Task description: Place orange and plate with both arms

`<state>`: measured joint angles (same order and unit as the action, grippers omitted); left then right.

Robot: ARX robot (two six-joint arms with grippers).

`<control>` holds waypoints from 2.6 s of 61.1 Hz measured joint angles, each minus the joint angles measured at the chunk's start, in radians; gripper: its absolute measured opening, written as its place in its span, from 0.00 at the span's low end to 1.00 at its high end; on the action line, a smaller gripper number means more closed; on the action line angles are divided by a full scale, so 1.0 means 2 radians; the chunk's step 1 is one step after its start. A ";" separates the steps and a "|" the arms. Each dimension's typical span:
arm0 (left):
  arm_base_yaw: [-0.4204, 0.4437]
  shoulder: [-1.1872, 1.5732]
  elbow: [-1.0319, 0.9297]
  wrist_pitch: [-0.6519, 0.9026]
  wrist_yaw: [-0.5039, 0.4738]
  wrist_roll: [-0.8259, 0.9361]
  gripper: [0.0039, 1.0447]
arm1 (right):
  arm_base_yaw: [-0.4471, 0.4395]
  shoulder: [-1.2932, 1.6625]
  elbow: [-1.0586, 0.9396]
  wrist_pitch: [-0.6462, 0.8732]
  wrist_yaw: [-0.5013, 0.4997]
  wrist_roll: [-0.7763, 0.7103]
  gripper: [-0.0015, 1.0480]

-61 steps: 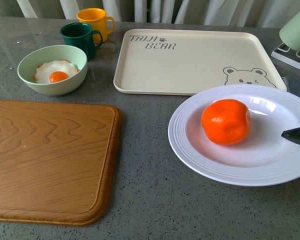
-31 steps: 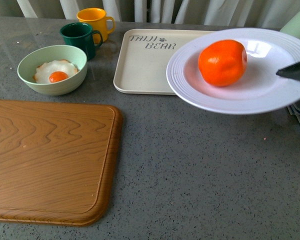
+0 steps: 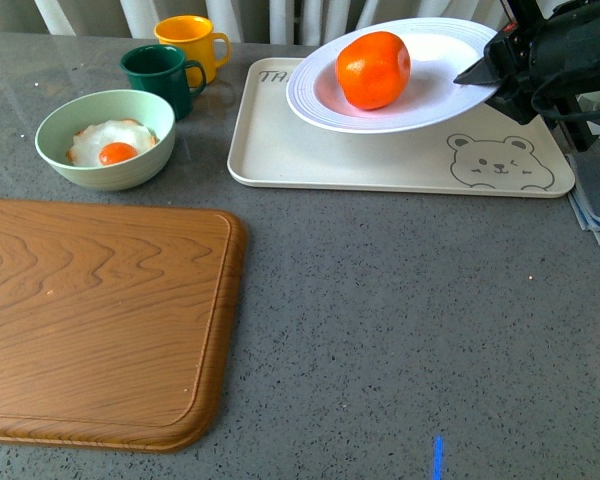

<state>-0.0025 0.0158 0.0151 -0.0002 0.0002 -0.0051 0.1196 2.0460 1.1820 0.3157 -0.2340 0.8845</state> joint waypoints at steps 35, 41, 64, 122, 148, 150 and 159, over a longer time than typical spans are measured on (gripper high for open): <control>0.000 0.000 0.000 0.000 0.000 0.000 0.92 | 0.014 0.098 0.126 -0.041 0.012 0.007 0.03; 0.000 0.000 0.000 0.000 0.000 0.000 0.92 | 0.019 0.112 0.134 -0.041 0.013 0.007 0.03; 0.000 0.000 0.000 0.000 0.000 0.000 0.92 | 0.023 0.123 0.144 -0.040 0.016 0.007 0.09; 0.000 0.000 0.000 0.000 0.000 0.000 0.92 | 0.008 -0.098 -0.104 0.059 -0.007 -0.112 0.91; 0.000 0.000 0.000 0.000 0.000 0.000 0.92 | 0.013 -0.270 -0.329 0.316 0.181 -0.375 0.61; 0.000 0.000 0.000 0.000 0.000 0.000 0.92 | 0.008 -0.285 -0.350 0.327 0.181 -0.397 0.55; 0.000 0.000 0.000 0.000 0.000 0.000 0.92 | -0.005 -0.342 -0.406 0.339 0.171 -0.426 0.31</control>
<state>-0.0025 0.0158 0.0151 -0.0002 0.0006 -0.0051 0.1097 1.3617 0.3702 0.9939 0.1078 0.0319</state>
